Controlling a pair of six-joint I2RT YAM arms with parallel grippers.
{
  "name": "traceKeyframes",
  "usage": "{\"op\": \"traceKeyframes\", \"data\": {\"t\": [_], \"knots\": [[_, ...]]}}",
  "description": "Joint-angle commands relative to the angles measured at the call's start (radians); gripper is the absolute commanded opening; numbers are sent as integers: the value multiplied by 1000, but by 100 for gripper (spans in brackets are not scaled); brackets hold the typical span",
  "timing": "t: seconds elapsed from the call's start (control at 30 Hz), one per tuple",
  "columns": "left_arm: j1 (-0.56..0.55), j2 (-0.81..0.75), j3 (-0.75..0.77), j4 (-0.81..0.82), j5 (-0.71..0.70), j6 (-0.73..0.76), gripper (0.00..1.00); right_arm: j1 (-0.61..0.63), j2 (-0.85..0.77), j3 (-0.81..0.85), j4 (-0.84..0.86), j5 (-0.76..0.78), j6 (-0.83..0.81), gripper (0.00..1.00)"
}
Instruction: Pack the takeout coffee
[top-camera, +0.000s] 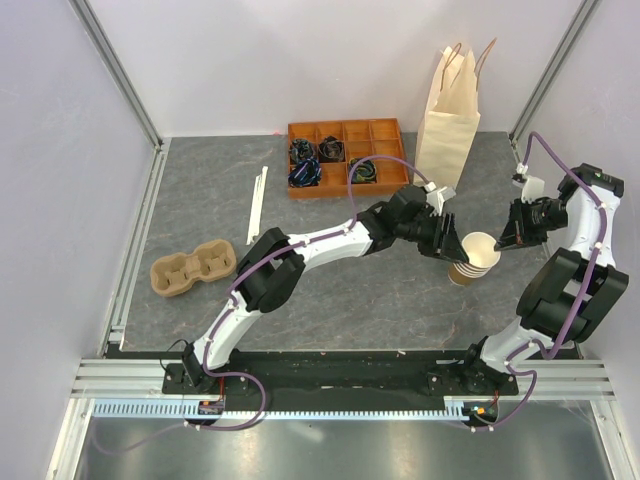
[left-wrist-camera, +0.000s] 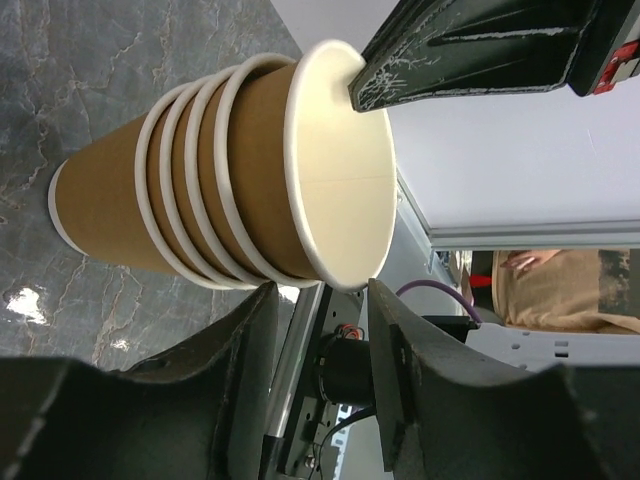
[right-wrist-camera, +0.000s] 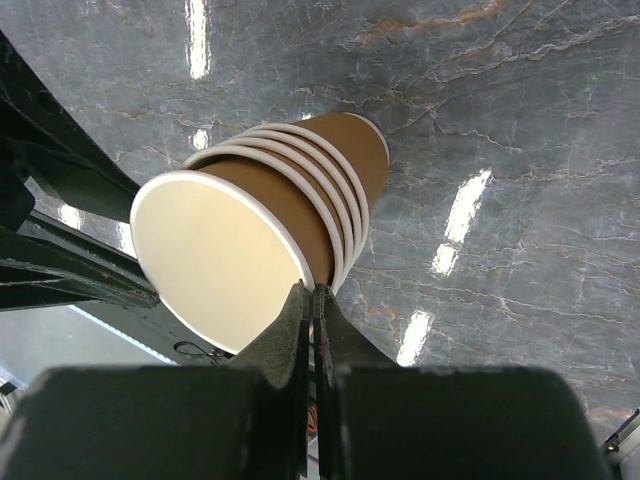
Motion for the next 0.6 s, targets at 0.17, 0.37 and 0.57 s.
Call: {"op": "traceKeyframes", "data": {"t": [0.17,0.37,0.57], "knots": [[8,-116,-67,107,25,-54,53,4,-28,40,-115,-19,-16,0],[14,-139,-71,148,41,-73,57,4,-43,63,-117,-25,-19,0],[22,-161,-87,153,48,-66,66,2,-82,124,-117,-5,-1,0]]}}
